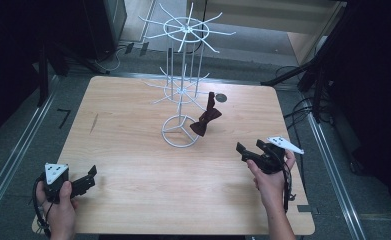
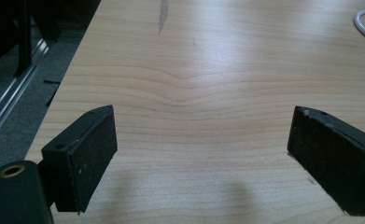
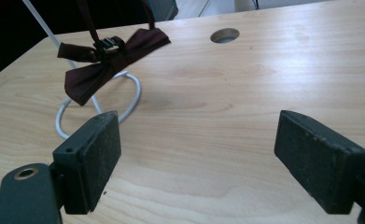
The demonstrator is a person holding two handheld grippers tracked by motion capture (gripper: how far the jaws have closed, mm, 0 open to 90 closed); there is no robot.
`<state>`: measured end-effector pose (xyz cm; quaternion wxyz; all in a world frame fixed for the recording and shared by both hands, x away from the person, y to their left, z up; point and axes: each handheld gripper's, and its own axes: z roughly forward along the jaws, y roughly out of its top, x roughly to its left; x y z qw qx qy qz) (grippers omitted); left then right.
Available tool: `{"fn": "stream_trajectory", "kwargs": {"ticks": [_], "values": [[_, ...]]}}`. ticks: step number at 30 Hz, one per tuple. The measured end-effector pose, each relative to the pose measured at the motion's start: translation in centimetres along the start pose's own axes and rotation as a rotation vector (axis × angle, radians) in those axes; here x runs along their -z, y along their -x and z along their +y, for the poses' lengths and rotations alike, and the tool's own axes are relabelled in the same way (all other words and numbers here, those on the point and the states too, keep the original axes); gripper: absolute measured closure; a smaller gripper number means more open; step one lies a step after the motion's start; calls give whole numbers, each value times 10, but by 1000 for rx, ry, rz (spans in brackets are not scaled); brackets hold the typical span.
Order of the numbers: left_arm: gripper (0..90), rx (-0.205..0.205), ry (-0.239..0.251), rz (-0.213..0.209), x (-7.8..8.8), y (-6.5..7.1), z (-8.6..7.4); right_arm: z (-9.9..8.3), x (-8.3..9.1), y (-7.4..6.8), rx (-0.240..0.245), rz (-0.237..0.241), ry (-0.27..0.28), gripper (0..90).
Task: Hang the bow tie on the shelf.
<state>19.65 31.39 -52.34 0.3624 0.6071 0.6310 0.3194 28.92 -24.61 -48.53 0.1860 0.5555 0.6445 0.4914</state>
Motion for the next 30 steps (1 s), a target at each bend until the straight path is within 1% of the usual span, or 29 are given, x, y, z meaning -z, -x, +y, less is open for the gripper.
{"fn": "stream_trajectory", "kwargs": {"ticks": [1,2,3,5,7,10,11,12,14,15,16,18,19,20,21,23,24,27,29,30], "values": [[90,3,0,0,0,0,0,-5,5,6,-4,-5,-2,145],[90,3,0,0,0,0,0,-5,5,6,-4,-5,-2,145],[90,12,-1,-3,0,-1,0,-9,10,13,-6,-12,-3,143],[90,17,3,-4,0,-2,0,-12,14,18,-20,-19,-8,143],[90,16,12,-5,1,-2,0,-16,20,24,-33,-24,-3,142],[90,12,12,-7,1,-1,-1,-21,29,34,-42,-34,4,142],[90,7,10,-5,2,-1,-1,-23,32,37,-43,-37,4,141],[90,7,12,0,2,-1,-1,-25,34,41,-41,-43,5,141],[90,9,13,3,2,-1,-1,-29,39,47,-51,-52,1,141],[89,9,13,3,2,-1,-1,-29,39,47,-51,-52,1,141],[90,15,20,3,2,-1,-1,-33,43,54,-62,-68,-2,141],[89,16,22,0,3,-1,-1,-34,45,56,-64,-69,0,141],[89,15,24,2,3,-1,-1,-37,51,62,-69,-74,6,141],[89,15,24,2,3,-1,-1,-37,51,62,-69,-74,6,141],[90,9,25,1,3,0,-1,-39,57,67,-68,-84,10,141],[89,8,30,3,2,0,-1,-40,58,69,-69,-86,11,141],[89,7,28,1,2,0,-1,-44,63,75,-80,-100,8,141],[90,19,28,-5,3,-1,-1,-49,69,82,-92,-110,-1,141],[90,26,28,-8,3,-2,-1,-53,72,86,-90,-115,-3,141],[90,35,28,-10,2,-3,-1,-55,75,88,-86,-123,-8,141]]}}
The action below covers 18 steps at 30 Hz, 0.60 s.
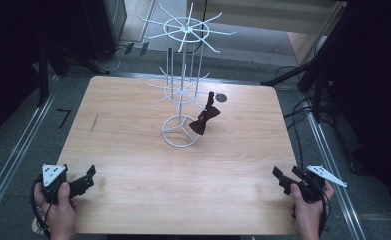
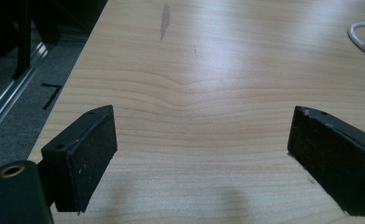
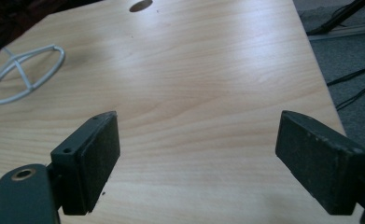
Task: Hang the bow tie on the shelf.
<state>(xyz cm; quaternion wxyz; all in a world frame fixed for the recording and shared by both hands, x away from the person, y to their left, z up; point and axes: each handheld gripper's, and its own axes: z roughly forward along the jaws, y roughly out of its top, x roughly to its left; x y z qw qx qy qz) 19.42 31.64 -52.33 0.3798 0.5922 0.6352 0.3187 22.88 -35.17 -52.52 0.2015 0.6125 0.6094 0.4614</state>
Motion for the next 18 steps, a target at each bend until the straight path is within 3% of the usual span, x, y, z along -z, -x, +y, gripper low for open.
{"fn": "stream_trajectory", "kwargs": {"ticks": [11,18], "values": [[89,8,4,-11,1,-1,0,-22,14,29,-3,-51,-25,141],[90,8,1,-15,1,-1,0,-29,21,35,6,-60,-21,142]]}}
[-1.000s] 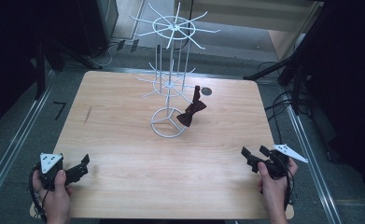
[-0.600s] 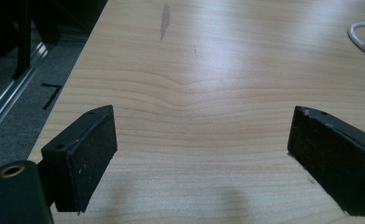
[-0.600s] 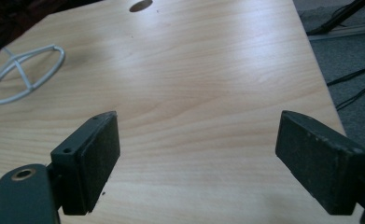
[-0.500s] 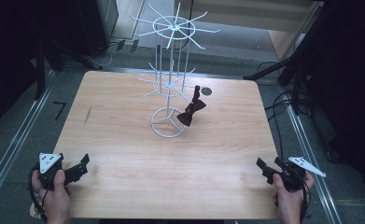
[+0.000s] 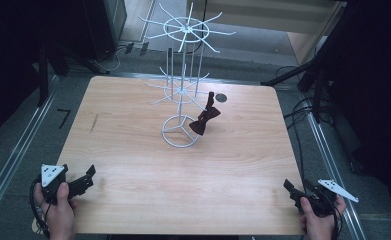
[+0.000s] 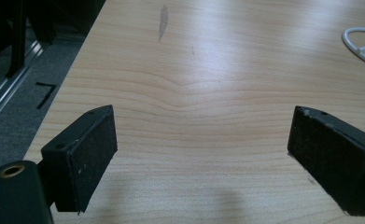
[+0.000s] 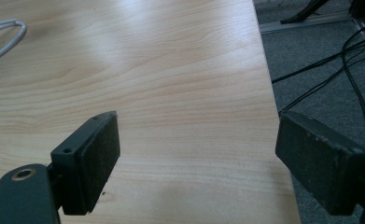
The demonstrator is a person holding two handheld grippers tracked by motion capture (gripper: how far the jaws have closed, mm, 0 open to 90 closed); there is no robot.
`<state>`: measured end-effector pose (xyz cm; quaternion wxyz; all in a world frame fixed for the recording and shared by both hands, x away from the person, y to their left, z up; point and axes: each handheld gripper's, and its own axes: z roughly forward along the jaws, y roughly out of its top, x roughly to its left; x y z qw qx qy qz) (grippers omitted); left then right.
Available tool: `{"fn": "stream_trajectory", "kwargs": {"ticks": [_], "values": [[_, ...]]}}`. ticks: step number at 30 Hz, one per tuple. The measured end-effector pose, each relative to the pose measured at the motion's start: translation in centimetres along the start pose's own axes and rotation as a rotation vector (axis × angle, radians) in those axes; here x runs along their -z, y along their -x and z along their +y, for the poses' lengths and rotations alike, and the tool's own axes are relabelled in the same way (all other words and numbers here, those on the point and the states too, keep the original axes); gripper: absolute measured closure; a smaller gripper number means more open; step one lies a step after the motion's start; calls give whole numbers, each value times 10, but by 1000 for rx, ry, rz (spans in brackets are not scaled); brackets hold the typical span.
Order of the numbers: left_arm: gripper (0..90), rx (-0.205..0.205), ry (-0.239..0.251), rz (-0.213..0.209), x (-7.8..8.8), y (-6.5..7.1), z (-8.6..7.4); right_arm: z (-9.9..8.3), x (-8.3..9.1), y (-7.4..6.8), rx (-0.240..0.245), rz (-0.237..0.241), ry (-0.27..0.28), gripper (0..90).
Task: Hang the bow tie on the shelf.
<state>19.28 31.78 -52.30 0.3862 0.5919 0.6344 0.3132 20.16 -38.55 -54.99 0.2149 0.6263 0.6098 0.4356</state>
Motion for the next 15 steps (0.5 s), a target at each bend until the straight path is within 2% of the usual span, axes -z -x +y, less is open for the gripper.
{"fn": "stream_trajectory", "kwargs": {"ticks": [5,15], "values": [[89,5,2,-1,0,0,0,-6,1,-1,11,-20,-26,141],[89,15,9,-14,1,-1,-1,-5,-1,-1,11,-48,-31,142]]}}
